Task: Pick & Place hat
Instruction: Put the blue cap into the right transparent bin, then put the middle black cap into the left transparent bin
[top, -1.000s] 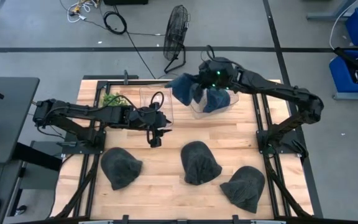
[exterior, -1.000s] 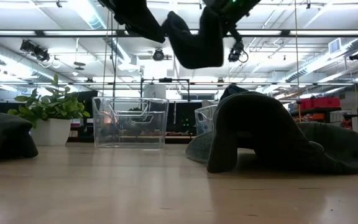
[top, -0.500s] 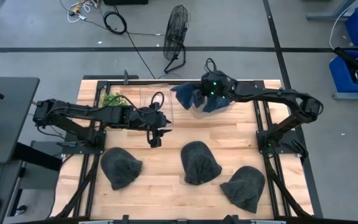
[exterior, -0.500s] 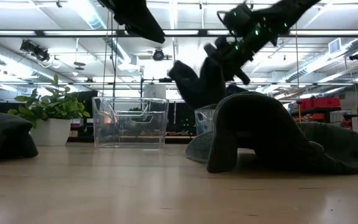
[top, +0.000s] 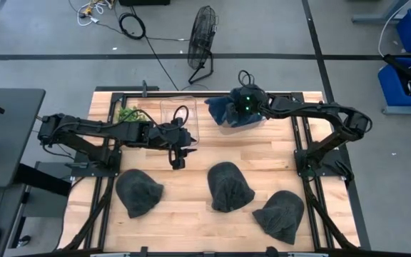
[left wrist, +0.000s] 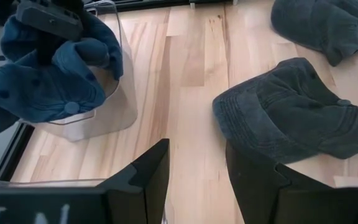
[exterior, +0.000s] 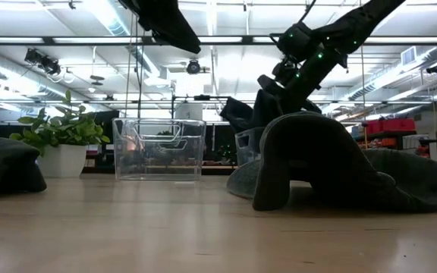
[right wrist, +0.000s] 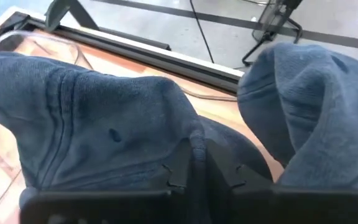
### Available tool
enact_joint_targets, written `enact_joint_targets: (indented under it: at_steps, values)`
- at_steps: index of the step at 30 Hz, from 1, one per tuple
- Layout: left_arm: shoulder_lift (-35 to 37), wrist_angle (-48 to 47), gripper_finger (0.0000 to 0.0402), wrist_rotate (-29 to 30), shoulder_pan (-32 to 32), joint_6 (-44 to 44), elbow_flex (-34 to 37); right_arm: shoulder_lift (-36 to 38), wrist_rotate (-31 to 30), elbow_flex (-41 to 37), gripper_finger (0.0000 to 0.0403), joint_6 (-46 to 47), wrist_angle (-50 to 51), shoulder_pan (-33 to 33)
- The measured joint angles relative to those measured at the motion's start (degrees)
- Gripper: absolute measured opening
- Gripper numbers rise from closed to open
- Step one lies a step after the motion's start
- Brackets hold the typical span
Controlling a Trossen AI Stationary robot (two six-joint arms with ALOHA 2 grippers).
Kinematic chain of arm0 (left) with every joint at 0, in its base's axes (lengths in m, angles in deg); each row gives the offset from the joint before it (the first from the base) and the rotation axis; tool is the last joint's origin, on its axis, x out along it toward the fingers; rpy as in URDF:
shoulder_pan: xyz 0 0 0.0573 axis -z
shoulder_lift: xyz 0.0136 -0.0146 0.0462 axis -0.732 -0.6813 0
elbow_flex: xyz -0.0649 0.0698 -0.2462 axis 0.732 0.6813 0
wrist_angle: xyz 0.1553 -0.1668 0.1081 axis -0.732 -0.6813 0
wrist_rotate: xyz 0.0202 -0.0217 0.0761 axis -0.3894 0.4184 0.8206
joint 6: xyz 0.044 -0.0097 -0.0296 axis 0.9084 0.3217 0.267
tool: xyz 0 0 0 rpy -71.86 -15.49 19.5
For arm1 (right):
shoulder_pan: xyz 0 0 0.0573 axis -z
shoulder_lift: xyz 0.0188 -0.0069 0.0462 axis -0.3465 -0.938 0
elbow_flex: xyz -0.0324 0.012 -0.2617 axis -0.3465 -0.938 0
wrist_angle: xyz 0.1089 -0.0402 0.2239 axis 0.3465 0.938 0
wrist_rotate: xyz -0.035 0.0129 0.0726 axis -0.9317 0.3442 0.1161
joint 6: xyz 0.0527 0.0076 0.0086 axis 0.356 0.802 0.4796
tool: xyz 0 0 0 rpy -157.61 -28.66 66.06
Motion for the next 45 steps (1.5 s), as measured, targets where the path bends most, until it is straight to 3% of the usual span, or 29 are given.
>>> enact_joint_targets:
  at_steps: [5,13,19,27,34,41,45]
  values:
    - [0.0,0.0,0.0161,0.0,0.0,0.0,0.0,0.4,-1.9,0.0,0.0036,3.6,1.2,0.0]
    - [0.0,0.0,0.0161,0.0,0.0,0.0,0.0,0.4,-9.6,0.0,0.0038,13.1,14.5,0.1]
    - [0.0,0.0,0.0161,0.0,0.0,0.0,0.0,0.4,-9.6,0.0,0.0051,9.8,16.0,0.1]
    - [0.0,0.0,0.0161,0.0,0.0,-0.1,0.0,0.5,-9.5,0.0,0.0105,5.3,16.0,0.0]
    - [0.0,-1.3,0.0161,0.0,0.0,-0.1,0.0,6.5,-4.7,0.0,0.0142,1.3,16.2,0.0]
    - [0.0,-5.6,0.0161,0.0,0.0,-0.1,0.0,19.6,1.3,0.0,0.0146,-5.0,16.8,-2.0]
    - [0.4,-9.1,0.0160,-0.3,0.0,-2.2,0.0,24.5,7.2,0.1,0.0146,-10.2,18.0,-6.7]
